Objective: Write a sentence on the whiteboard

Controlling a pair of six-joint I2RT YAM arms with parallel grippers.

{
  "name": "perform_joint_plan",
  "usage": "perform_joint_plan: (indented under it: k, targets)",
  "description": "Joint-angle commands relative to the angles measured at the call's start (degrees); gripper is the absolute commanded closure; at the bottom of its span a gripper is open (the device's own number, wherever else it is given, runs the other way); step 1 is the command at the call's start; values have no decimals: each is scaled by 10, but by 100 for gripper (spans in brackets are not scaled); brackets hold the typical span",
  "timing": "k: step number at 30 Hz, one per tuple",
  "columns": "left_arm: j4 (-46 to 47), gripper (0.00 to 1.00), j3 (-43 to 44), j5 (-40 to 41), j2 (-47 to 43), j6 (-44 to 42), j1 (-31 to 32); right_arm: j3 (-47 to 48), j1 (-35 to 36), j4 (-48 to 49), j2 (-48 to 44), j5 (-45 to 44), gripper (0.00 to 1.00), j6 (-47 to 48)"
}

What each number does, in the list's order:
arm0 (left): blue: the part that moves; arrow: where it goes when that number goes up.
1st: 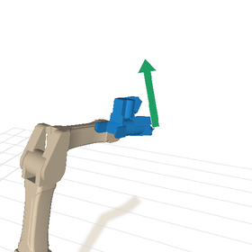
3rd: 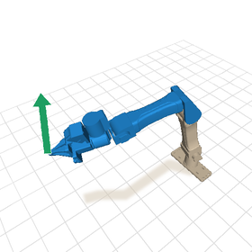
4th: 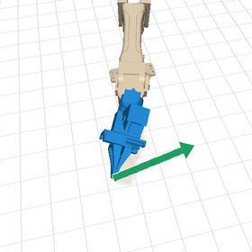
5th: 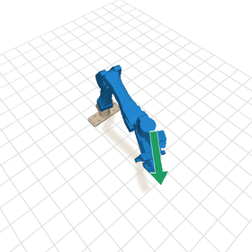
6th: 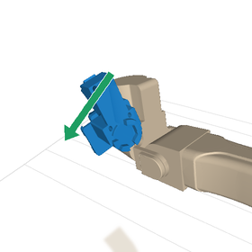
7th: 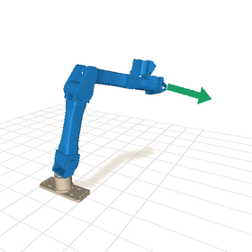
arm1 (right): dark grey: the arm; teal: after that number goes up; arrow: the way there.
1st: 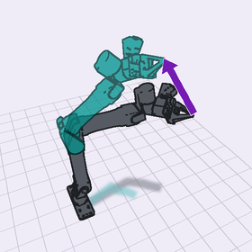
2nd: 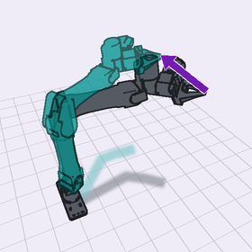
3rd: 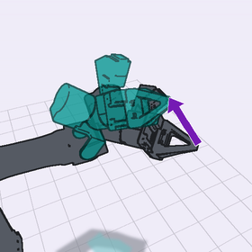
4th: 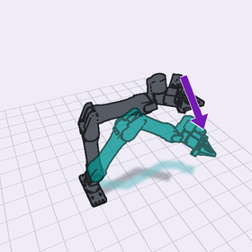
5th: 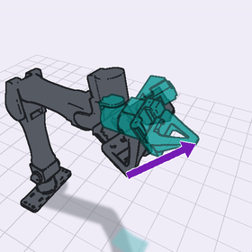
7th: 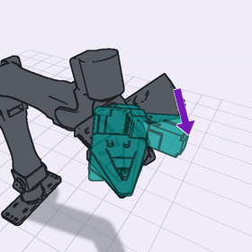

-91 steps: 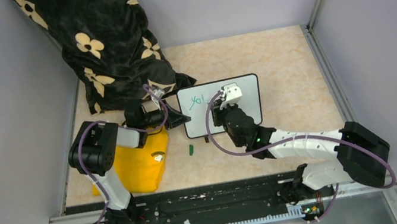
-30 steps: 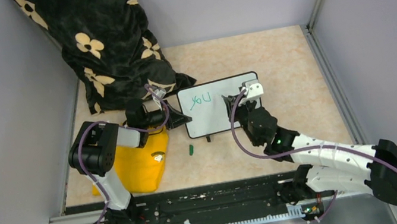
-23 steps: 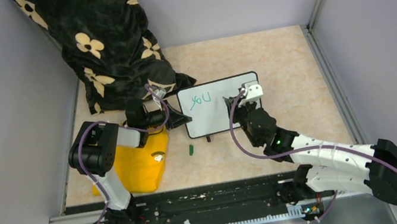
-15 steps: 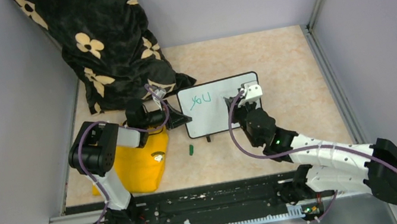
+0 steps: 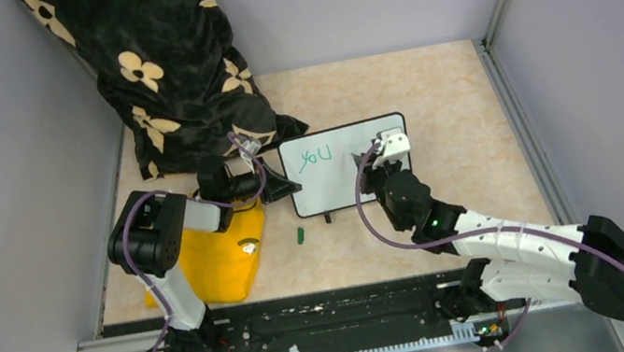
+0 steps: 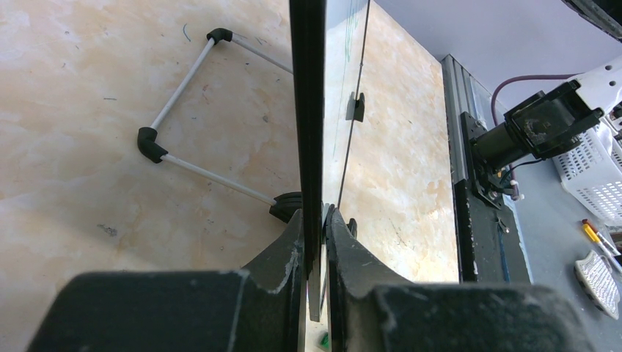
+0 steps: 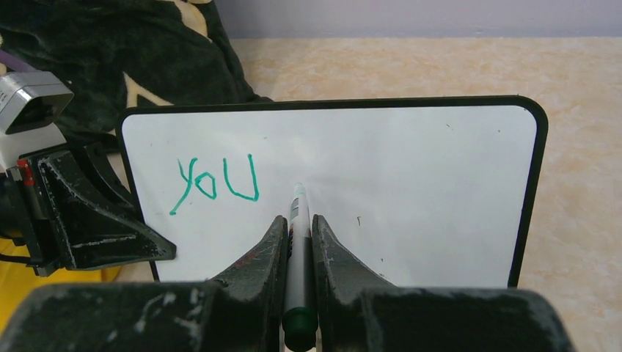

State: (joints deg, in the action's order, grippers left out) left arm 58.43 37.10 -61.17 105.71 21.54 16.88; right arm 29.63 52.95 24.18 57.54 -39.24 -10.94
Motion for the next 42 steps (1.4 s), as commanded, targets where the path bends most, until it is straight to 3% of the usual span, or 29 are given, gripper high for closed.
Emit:
perform_joint_plan:
  k: [1,23,42]
  targets:
    - [-35,100,3,27,7,-40,6,21,-8,29,2,-6,100,8]
    - [-38,100,6,26,10,-40,6,33,-16,47,24,13,100,-9]
    - [-37,100,5,26,8,-41,6,65,-18,58,67,-27,100,-12]
